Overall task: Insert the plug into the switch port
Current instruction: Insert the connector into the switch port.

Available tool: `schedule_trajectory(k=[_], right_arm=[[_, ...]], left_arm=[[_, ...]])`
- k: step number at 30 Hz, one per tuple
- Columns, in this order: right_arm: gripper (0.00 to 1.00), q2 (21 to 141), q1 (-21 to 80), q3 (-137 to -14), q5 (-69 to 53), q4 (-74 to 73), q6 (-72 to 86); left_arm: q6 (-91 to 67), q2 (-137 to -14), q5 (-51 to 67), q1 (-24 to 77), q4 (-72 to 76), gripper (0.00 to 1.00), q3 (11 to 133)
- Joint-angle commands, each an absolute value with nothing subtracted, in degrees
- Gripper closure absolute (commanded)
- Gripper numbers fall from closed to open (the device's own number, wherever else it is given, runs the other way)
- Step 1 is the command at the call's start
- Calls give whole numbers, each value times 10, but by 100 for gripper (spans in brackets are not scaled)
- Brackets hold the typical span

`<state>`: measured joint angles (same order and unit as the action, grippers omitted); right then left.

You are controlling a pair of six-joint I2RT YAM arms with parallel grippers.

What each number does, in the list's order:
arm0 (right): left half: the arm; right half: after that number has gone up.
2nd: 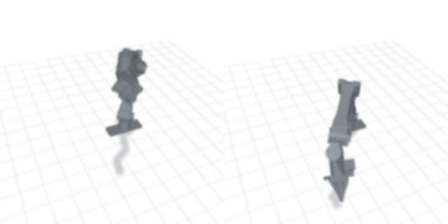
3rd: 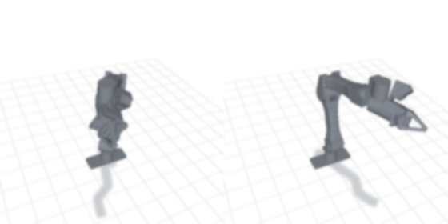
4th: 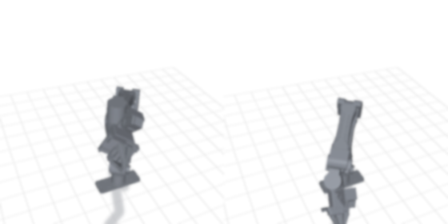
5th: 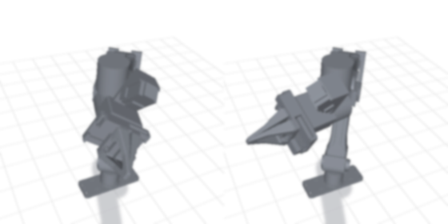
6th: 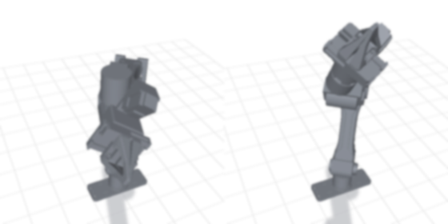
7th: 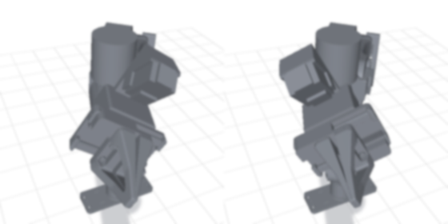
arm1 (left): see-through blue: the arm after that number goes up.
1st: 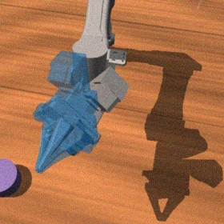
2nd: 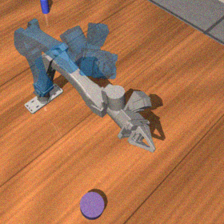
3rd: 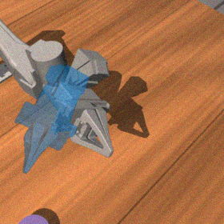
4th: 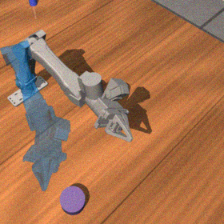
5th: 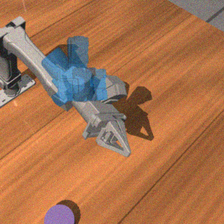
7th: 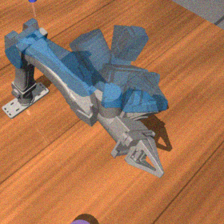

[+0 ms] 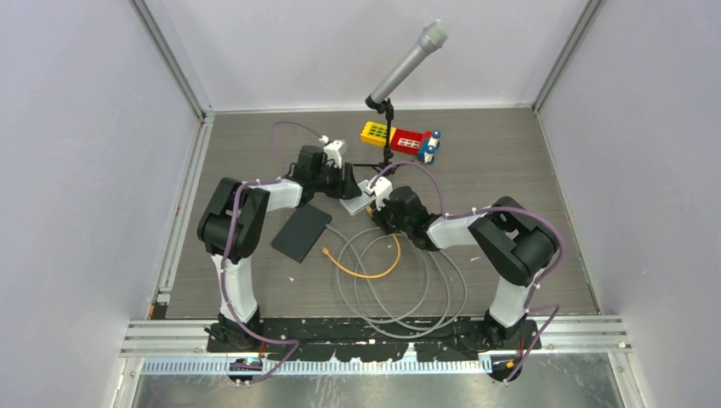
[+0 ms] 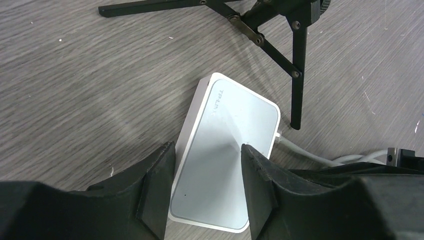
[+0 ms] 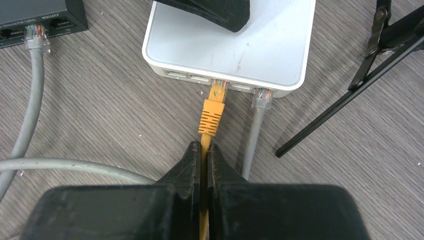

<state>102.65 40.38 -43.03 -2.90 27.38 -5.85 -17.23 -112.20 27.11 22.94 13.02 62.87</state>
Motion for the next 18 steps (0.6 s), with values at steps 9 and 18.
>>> schedule_trajectory(k=[9,18], right_arm=[[99,1078,408,-479,-17,329,-82],[100,1094,404,-488,-7,347,-56]], left_arm=[[-177,-1140,456,294,85,53,640],[-162,-1170,490,309,45,53,661]])
